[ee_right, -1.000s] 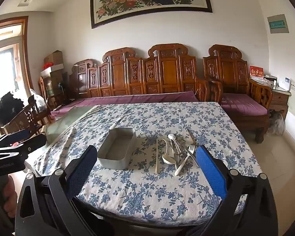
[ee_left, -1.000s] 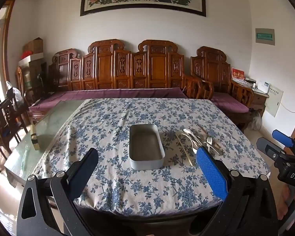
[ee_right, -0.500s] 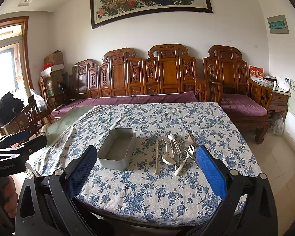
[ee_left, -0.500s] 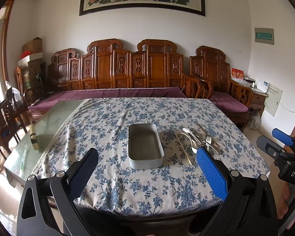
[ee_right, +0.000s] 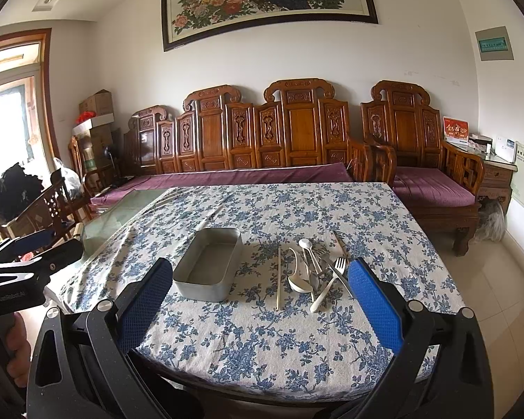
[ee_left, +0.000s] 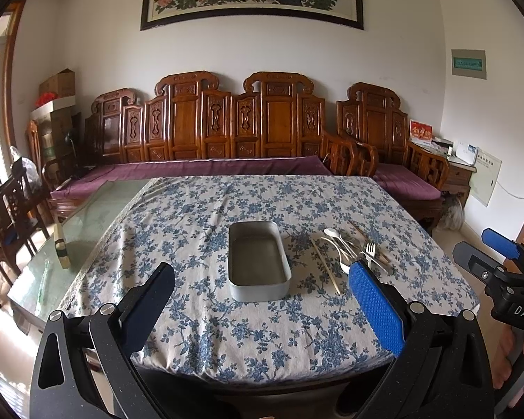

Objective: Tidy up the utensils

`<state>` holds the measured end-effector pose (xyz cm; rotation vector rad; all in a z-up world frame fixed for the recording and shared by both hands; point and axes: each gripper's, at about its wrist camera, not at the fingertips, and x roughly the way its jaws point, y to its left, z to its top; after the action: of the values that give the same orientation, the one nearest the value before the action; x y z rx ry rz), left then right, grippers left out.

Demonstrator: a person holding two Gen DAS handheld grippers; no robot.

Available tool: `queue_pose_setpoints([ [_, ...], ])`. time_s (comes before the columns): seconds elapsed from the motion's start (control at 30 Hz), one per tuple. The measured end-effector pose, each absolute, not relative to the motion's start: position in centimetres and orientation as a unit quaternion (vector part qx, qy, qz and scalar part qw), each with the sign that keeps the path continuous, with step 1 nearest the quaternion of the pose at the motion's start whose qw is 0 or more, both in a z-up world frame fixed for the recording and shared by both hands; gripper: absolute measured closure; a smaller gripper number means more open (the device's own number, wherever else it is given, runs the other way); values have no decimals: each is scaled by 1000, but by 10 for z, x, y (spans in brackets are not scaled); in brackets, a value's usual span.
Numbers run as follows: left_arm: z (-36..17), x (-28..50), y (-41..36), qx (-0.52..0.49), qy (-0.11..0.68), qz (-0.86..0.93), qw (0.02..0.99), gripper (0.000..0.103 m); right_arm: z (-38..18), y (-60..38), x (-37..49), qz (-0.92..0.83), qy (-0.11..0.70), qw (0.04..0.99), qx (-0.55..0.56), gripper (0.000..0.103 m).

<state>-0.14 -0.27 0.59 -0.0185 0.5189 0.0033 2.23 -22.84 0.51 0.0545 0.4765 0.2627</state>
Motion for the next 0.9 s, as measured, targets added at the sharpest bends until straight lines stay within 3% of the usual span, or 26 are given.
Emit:
queue_pose_setpoints([
  [0.9, 14, -2, -4, -6, 251, 0, 968, 6, 5, -229, 21, 129, 235, 963, 27, 2],
])
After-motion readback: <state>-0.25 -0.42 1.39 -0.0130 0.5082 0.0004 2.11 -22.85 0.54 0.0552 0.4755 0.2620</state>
